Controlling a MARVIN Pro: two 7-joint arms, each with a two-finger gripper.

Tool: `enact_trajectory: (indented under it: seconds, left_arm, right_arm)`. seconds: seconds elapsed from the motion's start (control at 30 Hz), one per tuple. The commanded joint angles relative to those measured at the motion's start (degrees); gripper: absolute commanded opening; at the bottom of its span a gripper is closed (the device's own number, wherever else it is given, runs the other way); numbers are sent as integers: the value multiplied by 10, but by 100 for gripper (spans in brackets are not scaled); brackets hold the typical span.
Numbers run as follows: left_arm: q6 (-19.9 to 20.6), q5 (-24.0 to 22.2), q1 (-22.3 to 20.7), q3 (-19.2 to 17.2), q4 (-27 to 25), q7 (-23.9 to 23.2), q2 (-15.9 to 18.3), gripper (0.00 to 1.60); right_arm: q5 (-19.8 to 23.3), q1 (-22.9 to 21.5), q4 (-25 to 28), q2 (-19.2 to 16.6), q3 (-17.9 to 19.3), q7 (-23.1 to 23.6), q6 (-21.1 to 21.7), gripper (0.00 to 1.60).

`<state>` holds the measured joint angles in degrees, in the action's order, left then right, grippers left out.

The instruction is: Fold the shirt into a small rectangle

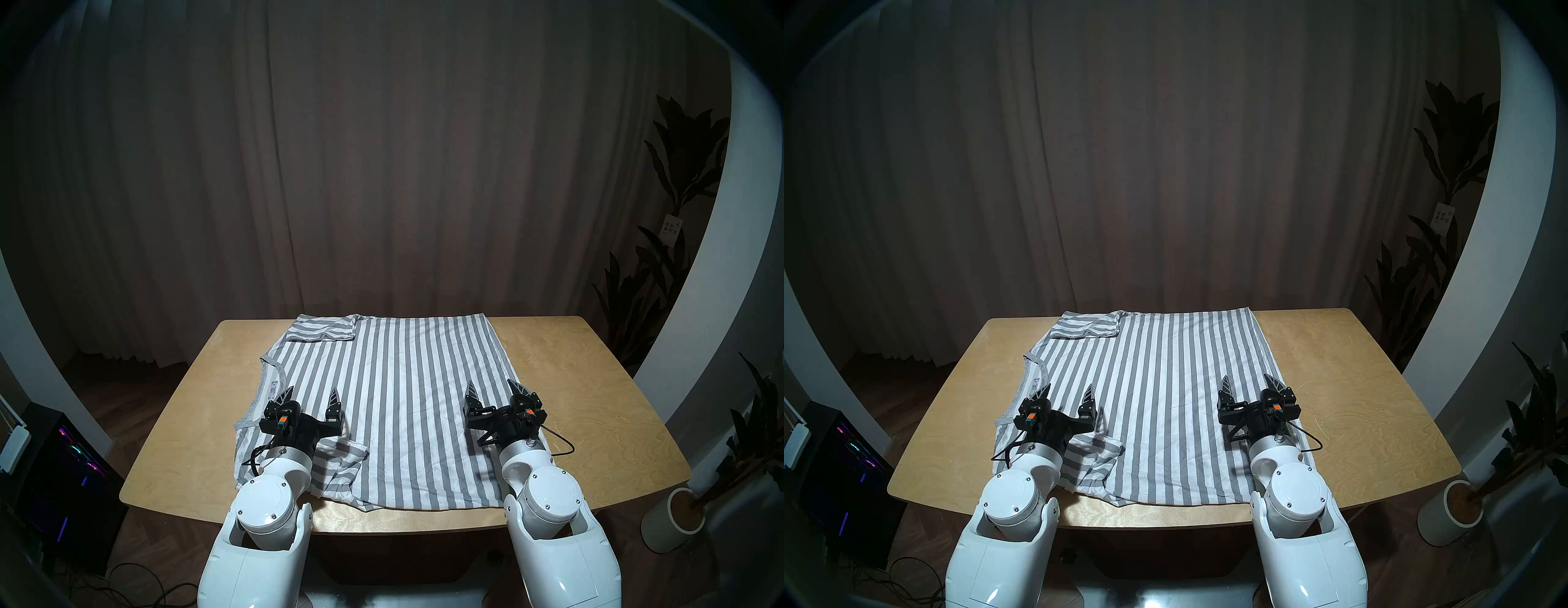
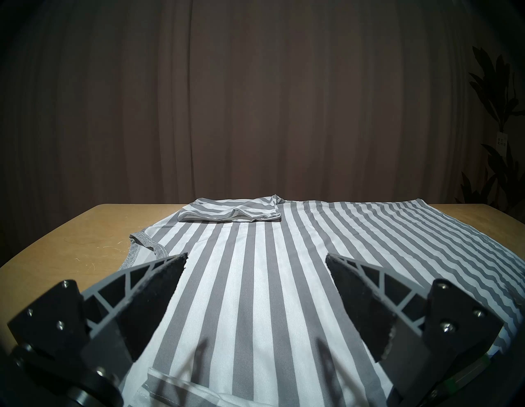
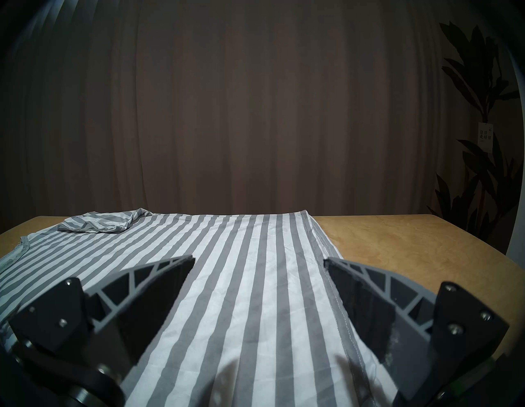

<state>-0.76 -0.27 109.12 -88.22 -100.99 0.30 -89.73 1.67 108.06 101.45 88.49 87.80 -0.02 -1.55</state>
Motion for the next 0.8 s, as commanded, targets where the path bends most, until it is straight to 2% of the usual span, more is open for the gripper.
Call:
enact_trajectory:
  seconds: [0.0,0.17,0.2,0.23,0.27,0.3,0.37,0.47,0.57,0.7,0.77]
  left_arm:
    - [-1,0,-1,0,-7,0,0,160]
    - [-1,0,-1,0,-7,0,0,160]
    - [0,-19,1,-5,-11,-13,-1,160]
    - [10,-58,6,-14,-26,-44,2,160]
    - [22,-69,10,-19,-39,-46,-1,160]
    - [39,-93,11,-29,-50,-42,-19,160]
    - [44,-117,7,-39,-57,-36,-26,160]
    - [56,-134,6,-54,-69,-36,-30,160]
    - [87,-192,9,-86,-93,-36,-45,160]
    - [105,-227,10,-103,-104,-36,-46,160]
    - [129,-269,12,-118,-112,-39,-51,160]
  right_arm:
    - [0,-1,8,-1,0,1,0,160]
    - [0,-1,7,-1,-1,0,-1,160]
    - [0,-1,7,-1,-1,0,-1,160]
    - [-3,-1,13,5,2,-12,10,160]
    - [13,-4,15,8,5,-4,20,160]
    - [39,-7,19,24,14,-7,27,160]
    - [63,-12,21,28,19,-12,32,160]
    - [77,-14,24,30,26,-15,39,160]
    - [114,-13,31,40,43,-22,58,160]
    - [142,-13,37,38,49,-23,70,160]
    - [177,-14,45,40,53,-20,86,160]
